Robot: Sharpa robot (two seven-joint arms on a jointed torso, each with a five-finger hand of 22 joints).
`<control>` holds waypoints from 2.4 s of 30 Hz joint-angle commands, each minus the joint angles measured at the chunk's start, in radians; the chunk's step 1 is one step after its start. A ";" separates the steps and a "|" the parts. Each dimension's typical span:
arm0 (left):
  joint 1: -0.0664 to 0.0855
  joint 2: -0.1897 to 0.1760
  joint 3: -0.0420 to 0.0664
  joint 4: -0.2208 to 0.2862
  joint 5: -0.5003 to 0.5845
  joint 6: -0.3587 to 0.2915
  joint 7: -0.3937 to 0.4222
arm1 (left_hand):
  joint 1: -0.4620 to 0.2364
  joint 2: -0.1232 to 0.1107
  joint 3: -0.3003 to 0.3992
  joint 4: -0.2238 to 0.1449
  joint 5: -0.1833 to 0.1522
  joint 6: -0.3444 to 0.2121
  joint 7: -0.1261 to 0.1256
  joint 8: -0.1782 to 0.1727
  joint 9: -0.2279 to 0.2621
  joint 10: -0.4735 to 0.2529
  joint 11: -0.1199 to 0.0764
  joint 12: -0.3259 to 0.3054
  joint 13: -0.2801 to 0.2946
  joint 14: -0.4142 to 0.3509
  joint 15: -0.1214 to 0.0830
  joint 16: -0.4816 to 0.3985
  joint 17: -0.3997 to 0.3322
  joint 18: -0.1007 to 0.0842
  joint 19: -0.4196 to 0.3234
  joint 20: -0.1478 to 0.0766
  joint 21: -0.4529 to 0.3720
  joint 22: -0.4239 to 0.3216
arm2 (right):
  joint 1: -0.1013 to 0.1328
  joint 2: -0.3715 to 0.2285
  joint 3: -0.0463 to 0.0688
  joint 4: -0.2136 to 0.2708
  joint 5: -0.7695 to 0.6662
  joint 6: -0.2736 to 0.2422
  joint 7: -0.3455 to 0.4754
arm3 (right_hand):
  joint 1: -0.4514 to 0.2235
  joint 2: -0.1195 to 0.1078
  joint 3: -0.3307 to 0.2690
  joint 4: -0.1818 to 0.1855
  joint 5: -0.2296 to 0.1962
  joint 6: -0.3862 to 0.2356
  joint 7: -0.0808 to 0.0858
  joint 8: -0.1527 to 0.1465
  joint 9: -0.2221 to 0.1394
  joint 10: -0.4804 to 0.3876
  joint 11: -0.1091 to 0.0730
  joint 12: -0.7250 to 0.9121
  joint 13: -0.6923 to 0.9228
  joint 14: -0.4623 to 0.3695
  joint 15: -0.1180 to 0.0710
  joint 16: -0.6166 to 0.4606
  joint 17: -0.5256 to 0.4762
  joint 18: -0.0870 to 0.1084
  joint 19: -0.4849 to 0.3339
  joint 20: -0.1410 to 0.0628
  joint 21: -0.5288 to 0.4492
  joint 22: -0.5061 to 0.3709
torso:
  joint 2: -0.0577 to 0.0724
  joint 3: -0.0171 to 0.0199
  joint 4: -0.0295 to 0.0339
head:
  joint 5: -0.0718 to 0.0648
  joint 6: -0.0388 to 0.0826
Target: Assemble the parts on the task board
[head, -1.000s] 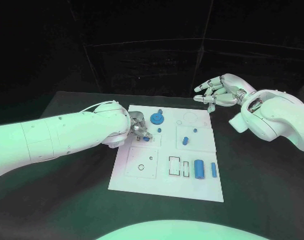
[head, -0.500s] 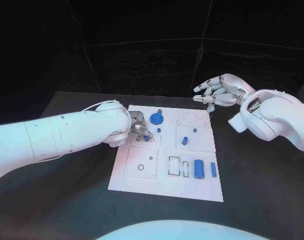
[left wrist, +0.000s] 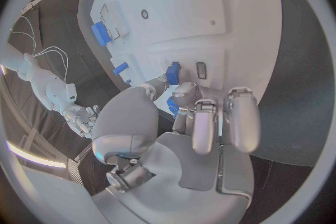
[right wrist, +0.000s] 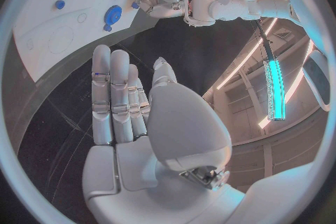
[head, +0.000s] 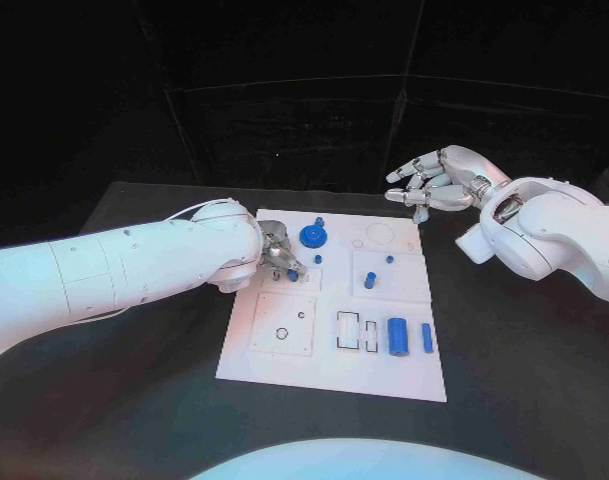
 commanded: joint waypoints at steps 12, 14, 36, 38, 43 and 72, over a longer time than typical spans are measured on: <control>0.000 0.001 0.000 0.008 0.008 0.012 -0.010 | -0.039 -0.013 -0.069 0.026 -0.002 0.016 -0.004 0.014 0.009 0.020 -0.004 0.018 0.013 0.104 -0.011 0.006 0.263 -0.015 0.017 -0.004 0.016 0.020 | 0.002 0.001 0.001 0.000 -0.002 -0.002 0.011 | 0.007 0.005 -0.005 -0.002 -0.004 -0.006 0.000 0.005 0.001 -0.009 0.000 0.004 -0.003 0.004 0.000 -0.008 0.002 0.005 0.005 0.001 -0.009 -0.002 | 0.000 -0.0002 0.0008 | 0.000 -0.003; 0.000 0.000 0.000 0.009 0.008 0.010 -0.010 | -0.043 -0.013 -0.078 0.030 -0.002 0.017 -0.005 0.015 0.010 0.021 -0.004 0.020 0.015 0.104 -0.011 0.006 0.263 -0.015 0.018 -0.004 0.017 0.022 | 0.002 0.001 0.001 0.000 -0.002 -0.002 0.011 | 0.007 0.005 -0.005 -0.002 -0.004 -0.006 0.000 0.005 0.001 -0.009 0.000 0.004 -0.003 0.004 0.000 -0.008 0.002 0.005 0.005 0.001 -0.009 -0.002 | 0.000 -0.0002 0.0008 | 0.000 -0.004; 0.000 -0.003 0.000 0.010 0.008 0.003 -0.019 | -0.074 -0.010 -0.155 0.072 -0.002 0.022 -0.008 0.019 0.016 0.027 -0.007 0.026 0.017 0.104 -0.014 0.006 0.263 -0.019 0.025 -0.007 0.027 0.041 | 0.002 0.004 0.001 -0.007 -0.002 -0.001 0.011 | -0.002 0.005 -0.014 0.003 -0.010 -0.010 0.001 0.010 0.001 -0.012 0.002 0.006 -0.008 0.003 0.002 -0.014 0.004 0.004 0.005 0.002 -0.015 -0.006 | 0.000 0.0001 0.0008 | 0.000 -0.007; 0.000 -0.004 0.000 0.010 0.008 0.004 -0.021 | -0.073 -0.008 -0.155 0.072 -0.002 0.022 -0.009 0.019 0.016 0.027 -0.007 0.026 0.017 0.104 -0.014 0.006 0.263 -0.019 0.025 -0.007 0.027 0.041 | 0.002 0.004 0.001 -0.007 -0.002 -0.001 0.010 | -0.002 0.005 -0.014 0.003 -0.010 -0.010 0.001 0.010 0.001 -0.012 0.002 0.006 -0.008 0.003 0.002 -0.014 0.004 0.004 0.005 0.002 -0.015 -0.006 | 0.000 0.0000 0.0009 | 0.000 -0.007; 0.000 -0.006 0.000 0.010 0.008 0.008 -0.023 | -0.073 -0.008 -0.155 0.072 -0.002 0.022 -0.009 0.019 0.016 0.027 -0.007 0.026 0.017 0.104 -0.014 0.006 0.263 -0.019 0.025 -0.007 0.027 0.041 | 0.002 0.004 0.001 -0.008 -0.002 0.000 0.009 | -0.002 0.005 -0.014 0.003 -0.010 -0.010 0.001 0.010 0.001 -0.012 0.002 0.006 -0.008 0.003 0.002 -0.014 0.004 0.004 0.005 0.002 -0.015 -0.006 | 0.000 -0.0004 0.0013 | -0.001 -0.008; 0.004 -0.037 0.025 0.039 0.008 -0.012 -0.016 | -0.121 -0.048 -0.278 0.127 -0.007 0.020 -0.011 0.020 0.021 0.025 -0.009 0.024 0.011 0.104 -0.017 0.006 0.263 -0.018 0.023 -0.010 0.023 0.037 | 0.002 0.007 0.001 -0.017 -0.002 0.001 0.009 | -0.004 0.006 -0.016 0.004 -0.011 -0.011 0.002 0.011 0.000 -0.013 0.002 0.007 -0.009 0.002 0.002 -0.016 0.005 0.004 0.005 0.002 -0.018 -0.007 | -0.001 -0.0007 0.0014 | 0.000 -0.007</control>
